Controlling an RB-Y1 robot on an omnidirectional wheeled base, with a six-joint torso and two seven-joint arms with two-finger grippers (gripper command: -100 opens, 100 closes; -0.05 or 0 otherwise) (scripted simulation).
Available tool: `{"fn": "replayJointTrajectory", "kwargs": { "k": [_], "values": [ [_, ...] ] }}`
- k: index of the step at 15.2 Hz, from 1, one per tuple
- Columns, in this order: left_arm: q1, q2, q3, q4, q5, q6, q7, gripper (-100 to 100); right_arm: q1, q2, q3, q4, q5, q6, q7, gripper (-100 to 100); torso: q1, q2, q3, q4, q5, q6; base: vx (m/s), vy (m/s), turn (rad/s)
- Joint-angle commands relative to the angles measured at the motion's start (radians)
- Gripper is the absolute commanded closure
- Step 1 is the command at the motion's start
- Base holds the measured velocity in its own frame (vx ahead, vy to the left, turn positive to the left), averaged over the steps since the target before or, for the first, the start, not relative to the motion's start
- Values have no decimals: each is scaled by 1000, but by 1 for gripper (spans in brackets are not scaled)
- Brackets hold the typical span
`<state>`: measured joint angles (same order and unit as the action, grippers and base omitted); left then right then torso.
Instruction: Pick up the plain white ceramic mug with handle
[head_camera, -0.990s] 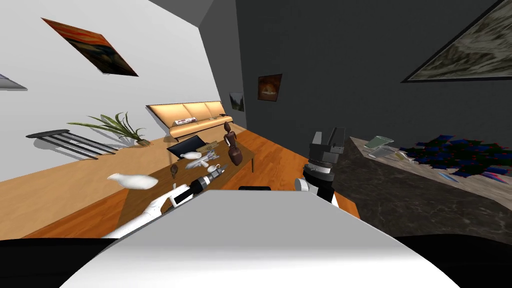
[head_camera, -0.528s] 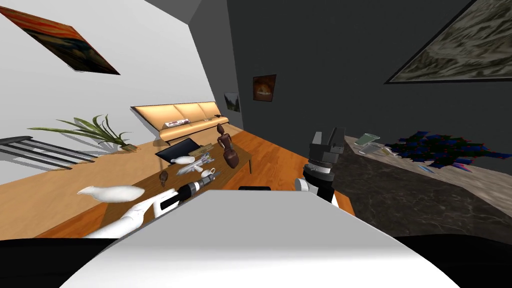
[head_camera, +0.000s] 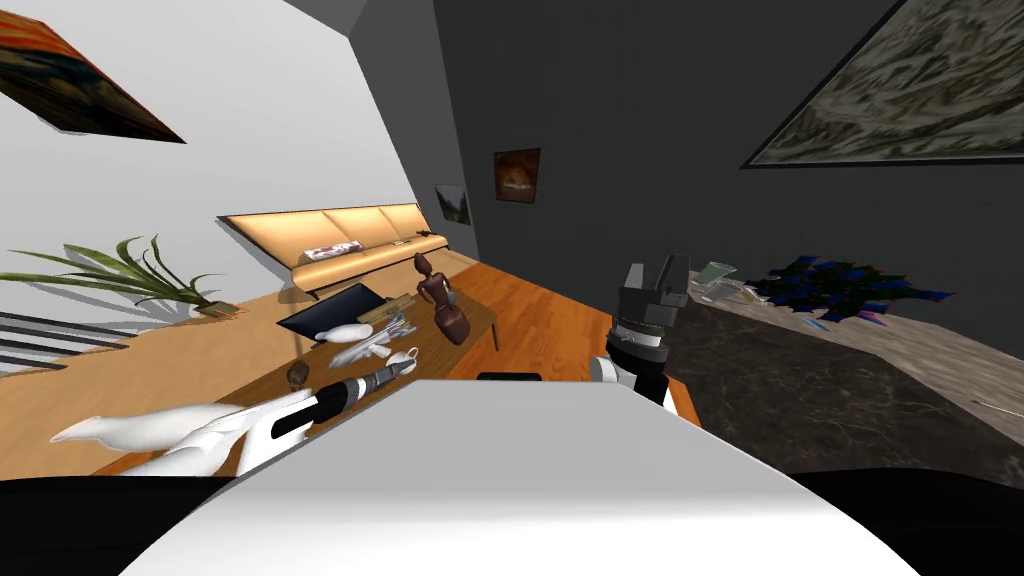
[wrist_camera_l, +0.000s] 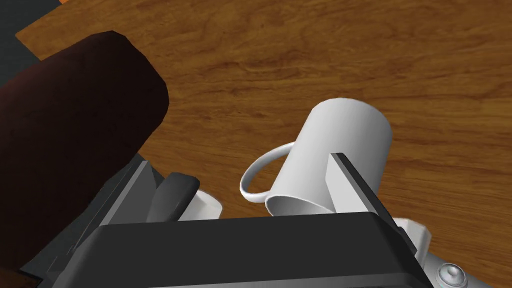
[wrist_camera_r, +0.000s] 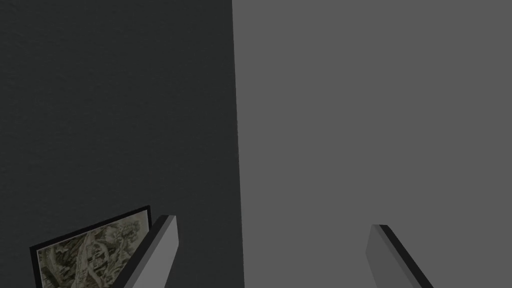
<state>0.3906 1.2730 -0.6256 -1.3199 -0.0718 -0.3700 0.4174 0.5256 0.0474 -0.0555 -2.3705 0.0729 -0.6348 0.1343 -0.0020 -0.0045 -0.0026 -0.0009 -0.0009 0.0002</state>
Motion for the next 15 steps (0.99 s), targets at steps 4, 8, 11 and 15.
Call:
{"fn": "replayJointTrajectory", "kwargs": {
  "k": [4,8,11,15],
  "values": [
    [-13,64,-78,97,-5,7,58,-100,0,0,0,0,0,0,0,0,0,1,1,0,0,0,49,-15,-87],
    [-13,102,-136,158,-8,19,96,-100,0,0,0,0,0,0,0,0,0,0,0,0,0,0,72,-11,-112],
    [-12,115,-164,184,-11,24,113,-100,0,0,0,0,0,0,0,0,0,-1,-1,0,0,0,72,-9,-108],
    [-7,133,-243,245,-19,37,154,-100,0,0,0,0,0,0,0,0,-2,-2,-1,0,0,0,85,-31,-129]
  ]
}}
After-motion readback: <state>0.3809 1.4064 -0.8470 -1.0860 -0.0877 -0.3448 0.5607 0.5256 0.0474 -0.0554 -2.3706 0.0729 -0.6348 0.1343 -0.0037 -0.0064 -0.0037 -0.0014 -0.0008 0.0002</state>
